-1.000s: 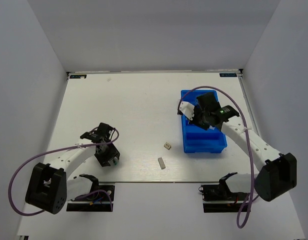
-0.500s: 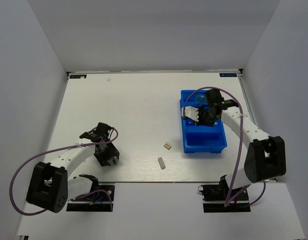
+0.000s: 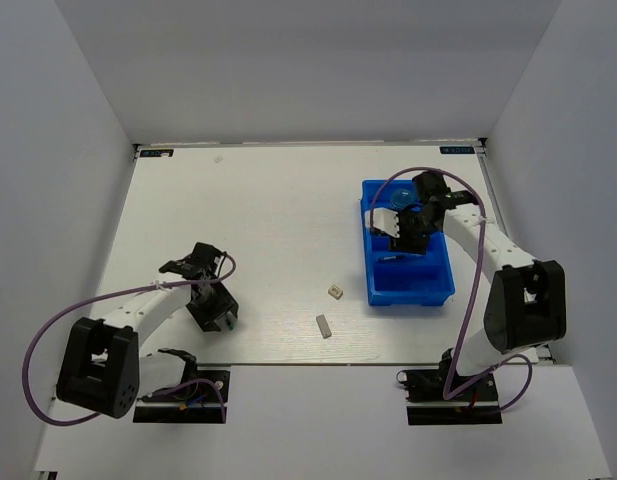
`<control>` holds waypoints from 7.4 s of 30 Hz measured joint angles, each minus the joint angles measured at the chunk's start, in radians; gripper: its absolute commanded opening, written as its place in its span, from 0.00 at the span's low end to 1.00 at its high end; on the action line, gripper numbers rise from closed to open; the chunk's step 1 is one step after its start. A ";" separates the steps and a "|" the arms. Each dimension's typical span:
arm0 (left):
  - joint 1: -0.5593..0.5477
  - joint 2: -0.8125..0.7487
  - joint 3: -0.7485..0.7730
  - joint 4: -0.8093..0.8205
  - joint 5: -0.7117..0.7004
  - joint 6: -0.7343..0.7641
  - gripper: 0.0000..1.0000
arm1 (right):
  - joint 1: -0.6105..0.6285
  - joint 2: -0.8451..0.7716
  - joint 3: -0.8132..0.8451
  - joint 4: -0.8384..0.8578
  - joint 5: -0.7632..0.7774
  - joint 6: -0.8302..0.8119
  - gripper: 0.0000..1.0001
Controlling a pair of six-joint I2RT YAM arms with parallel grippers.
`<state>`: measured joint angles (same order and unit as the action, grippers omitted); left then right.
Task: Sort the stationery into containers
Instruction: Place the pen in the storage box, then pick up the pen from the center of the board, then place the pen in the storage box, then pick up the stationery from the center of the board, then place the stationery in the storage box, then pick up the stationery from the center of the board.
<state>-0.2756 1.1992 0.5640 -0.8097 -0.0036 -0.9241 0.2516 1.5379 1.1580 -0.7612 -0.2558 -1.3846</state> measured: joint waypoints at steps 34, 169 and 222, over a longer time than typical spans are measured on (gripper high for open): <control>-0.322 0.150 0.429 0.135 -0.020 0.315 0.00 | -0.082 -0.343 -0.033 0.007 -0.230 0.888 0.00; -0.731 -0.105 0.123 0.242 -0.179 0.200 0.33 | 0.589 -0.177 0.232 -0.172 0.357 0.887 0.00; -0.911 0.629 0.682 -0.074 -0.304 -0.547 0.50 | 0.098 -0.430 -0.156 -0.049 0.171 0.766 0.40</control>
<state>-1.1862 1.8286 1.2457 -0.8837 -0.3077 -1.4715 0.3496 1.1076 1.0019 -0.8101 -0.0845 -0.6189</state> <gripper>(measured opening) 0.494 0.400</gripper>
